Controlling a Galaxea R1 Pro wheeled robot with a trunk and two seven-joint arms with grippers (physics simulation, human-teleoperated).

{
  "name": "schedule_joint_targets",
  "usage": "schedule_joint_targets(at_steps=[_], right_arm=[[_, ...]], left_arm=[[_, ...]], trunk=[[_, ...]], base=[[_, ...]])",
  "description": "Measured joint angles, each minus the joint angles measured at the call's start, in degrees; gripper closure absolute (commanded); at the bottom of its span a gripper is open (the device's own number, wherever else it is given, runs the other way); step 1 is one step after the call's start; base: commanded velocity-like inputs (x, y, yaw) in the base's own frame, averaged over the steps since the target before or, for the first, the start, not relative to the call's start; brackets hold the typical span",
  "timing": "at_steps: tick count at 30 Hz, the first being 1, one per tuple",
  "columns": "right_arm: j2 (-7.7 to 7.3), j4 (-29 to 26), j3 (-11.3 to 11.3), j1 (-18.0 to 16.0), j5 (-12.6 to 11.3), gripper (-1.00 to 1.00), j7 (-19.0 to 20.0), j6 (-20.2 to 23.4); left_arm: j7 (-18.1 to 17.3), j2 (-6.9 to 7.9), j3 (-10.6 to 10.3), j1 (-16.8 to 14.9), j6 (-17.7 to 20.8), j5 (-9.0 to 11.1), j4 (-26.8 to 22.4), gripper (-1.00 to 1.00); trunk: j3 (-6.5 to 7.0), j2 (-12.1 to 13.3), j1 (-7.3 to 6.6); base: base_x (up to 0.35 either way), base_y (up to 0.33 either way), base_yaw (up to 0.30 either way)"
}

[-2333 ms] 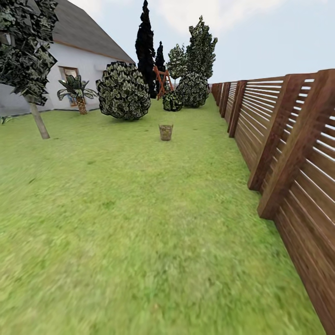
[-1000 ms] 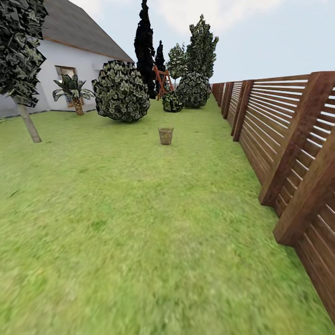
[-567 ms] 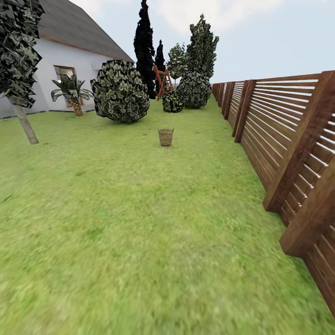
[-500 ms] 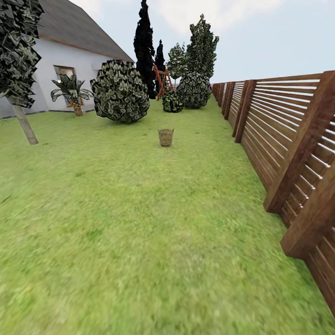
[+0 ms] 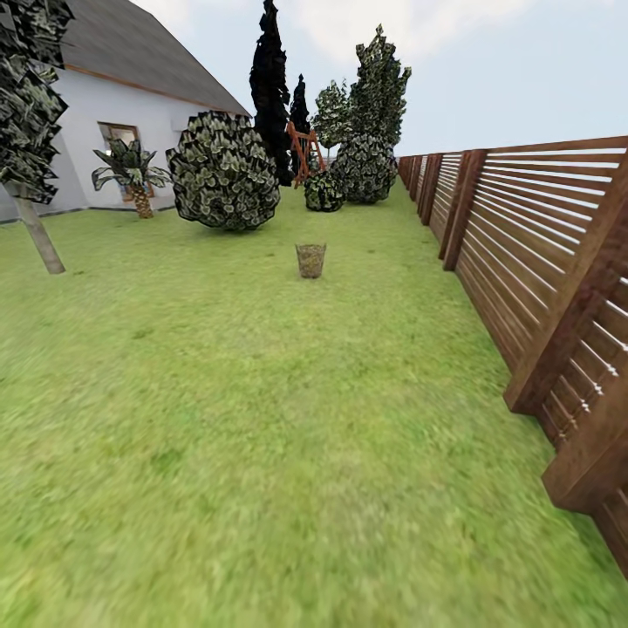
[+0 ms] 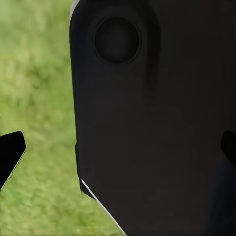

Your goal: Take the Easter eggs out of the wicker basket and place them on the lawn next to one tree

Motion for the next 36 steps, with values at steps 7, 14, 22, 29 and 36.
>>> schedule_joint_targets(at_steps=[7, 14, 22, 29, 36], right_arm=[[0.02, -0.1, 0.0, 0.0, 0.1, -1.00, 0.0, 0.0], [0.10, -0.3, 0.1, 0.0, 0.3, -1.00, 0.0, 0.0], [0.14, -0.3, 0.1, 0.0, 0.5, -1.00, 0.0, 0.0], [0.14, -0.3, 0.1, 0.0, 0.6, -1.00, 0.0, 0.0], [0.18, -0.2, 0.1, 0.0, 0.7, -1.00, 0.0, 0.0]], left_arm=[[0.0, 0.00, 0.0, 0.0, 0.0, 0.0, 0.0, -1.00], [0.0, -0.01, 0.0, 0.0, 0.0, -0.1, 0.0, -1.00], [0.0, 0.00, 0.0, 0.0, 0.0, -0.1, 0.0, -1.00], [0.0, 0.00, -0.1, 0.0, -0.1, -0.2, 0.0, -1.00], [0.0, 0.00, -0.1, 0.0, -0.1, -0.2, 0.0, -1.00]], trunk=[[0.00, 0.0, 0.00], [0.00, 0.0, 0.00], [0.00, 0.0, 0.00], [0.00, 0.0, 0.00], [0.00, 0.0, 0.00]], base=[[0.325, 0.000, 0.000], [0.325, 0.000, 0.000], [0.325, 0.000, 0.000], [0.325, 0.000, 0.000], [0.325, 0.000, 0.000]])
